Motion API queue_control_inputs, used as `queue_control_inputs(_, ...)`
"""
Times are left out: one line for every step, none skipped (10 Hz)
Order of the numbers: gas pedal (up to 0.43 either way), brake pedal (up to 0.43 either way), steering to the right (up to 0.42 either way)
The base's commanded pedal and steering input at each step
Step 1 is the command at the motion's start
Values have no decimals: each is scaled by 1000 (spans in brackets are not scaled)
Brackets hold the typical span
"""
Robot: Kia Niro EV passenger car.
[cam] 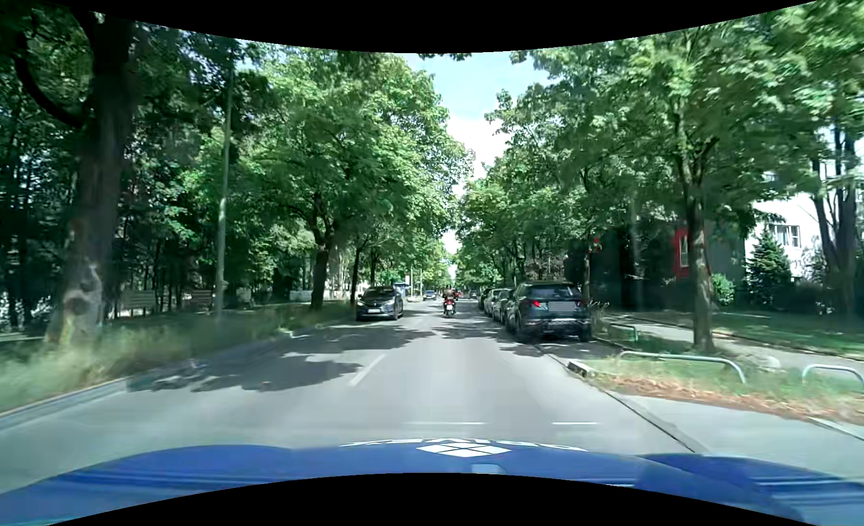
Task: Follow the waypoints while adhering to traffic rules and regulations
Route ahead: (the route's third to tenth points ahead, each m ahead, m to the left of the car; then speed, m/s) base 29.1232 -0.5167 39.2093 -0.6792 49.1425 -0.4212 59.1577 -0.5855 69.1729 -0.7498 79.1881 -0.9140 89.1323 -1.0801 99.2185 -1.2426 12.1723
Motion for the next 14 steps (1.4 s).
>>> queue_control_inputs(39, 0, 3)
queue_control_inputs(39, 0, 3)
queue_control_inputs(39, 0, 3)
queue_control_inputs(39, 0, 3)
queue_control_inputs(39, 0, 3)
queue_control_inputs(39, 0, 3)
queue_control_inputs(28, 0, 3)
queue_control_inputs(20, 0, 3)
queue_control_inputs(0, 0, 3)
queue_control_inputs(0, 0, 3)
queue_control_inputs(0, 0, 3)
queue_control_inputs(0, 0, 3)
queue_control_inputs(0, 0, 3)
queue_control_inputs(0, 0, 3)
